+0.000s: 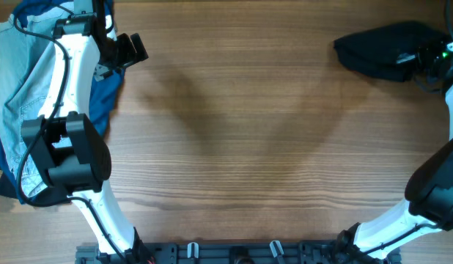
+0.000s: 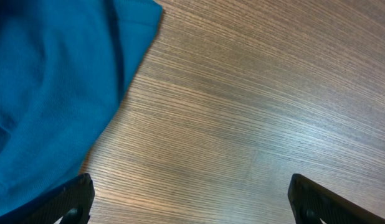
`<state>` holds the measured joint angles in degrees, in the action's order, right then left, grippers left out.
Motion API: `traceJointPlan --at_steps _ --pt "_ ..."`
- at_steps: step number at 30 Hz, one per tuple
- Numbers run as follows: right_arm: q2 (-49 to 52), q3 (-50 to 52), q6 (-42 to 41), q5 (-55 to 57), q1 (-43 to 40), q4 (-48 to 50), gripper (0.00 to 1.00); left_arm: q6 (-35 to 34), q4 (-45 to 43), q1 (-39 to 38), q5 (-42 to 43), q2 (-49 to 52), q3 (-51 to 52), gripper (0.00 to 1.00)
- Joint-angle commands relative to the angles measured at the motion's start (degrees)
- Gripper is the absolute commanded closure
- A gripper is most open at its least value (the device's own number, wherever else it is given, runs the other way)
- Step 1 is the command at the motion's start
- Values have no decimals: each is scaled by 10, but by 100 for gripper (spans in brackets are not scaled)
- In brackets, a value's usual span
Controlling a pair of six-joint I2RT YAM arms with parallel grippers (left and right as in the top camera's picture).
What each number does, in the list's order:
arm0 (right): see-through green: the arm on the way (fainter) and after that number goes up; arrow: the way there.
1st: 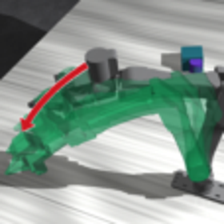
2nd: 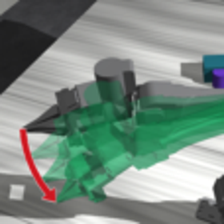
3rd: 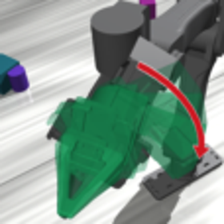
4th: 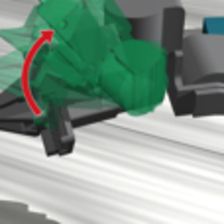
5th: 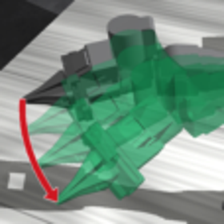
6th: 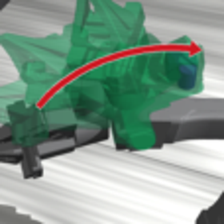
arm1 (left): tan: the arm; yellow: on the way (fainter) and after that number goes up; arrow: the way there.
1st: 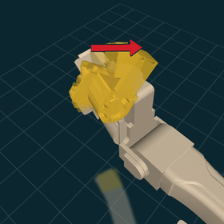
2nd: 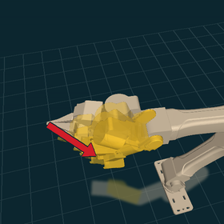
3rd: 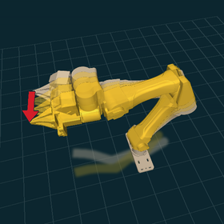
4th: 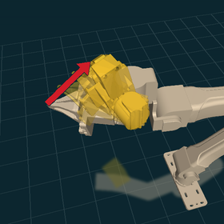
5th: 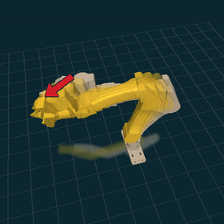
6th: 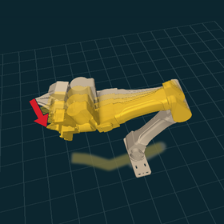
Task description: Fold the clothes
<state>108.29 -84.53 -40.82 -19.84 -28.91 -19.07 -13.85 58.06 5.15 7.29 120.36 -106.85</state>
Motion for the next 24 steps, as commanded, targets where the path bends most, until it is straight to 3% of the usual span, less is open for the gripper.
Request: traceJointPlan --at_steps 1,9,22,23,24 --pt "48 0 -27 38 12 15 96 1 -2 -2 -5 -2 -10 0" --pt "147 0 -29 37 41 69 96 1 -2 -2 -5 16 -10 0" --pt "151 0 -45 55 53 111 96 1 -7 -2 -5 21 -10 0" --pt "151 0 -45 54 53 108 94 1 -7 -2 -5 21 -10 0" --pt "151 0 -41 48 53 105 76 1 -7 -2 -5 21 -10 0"
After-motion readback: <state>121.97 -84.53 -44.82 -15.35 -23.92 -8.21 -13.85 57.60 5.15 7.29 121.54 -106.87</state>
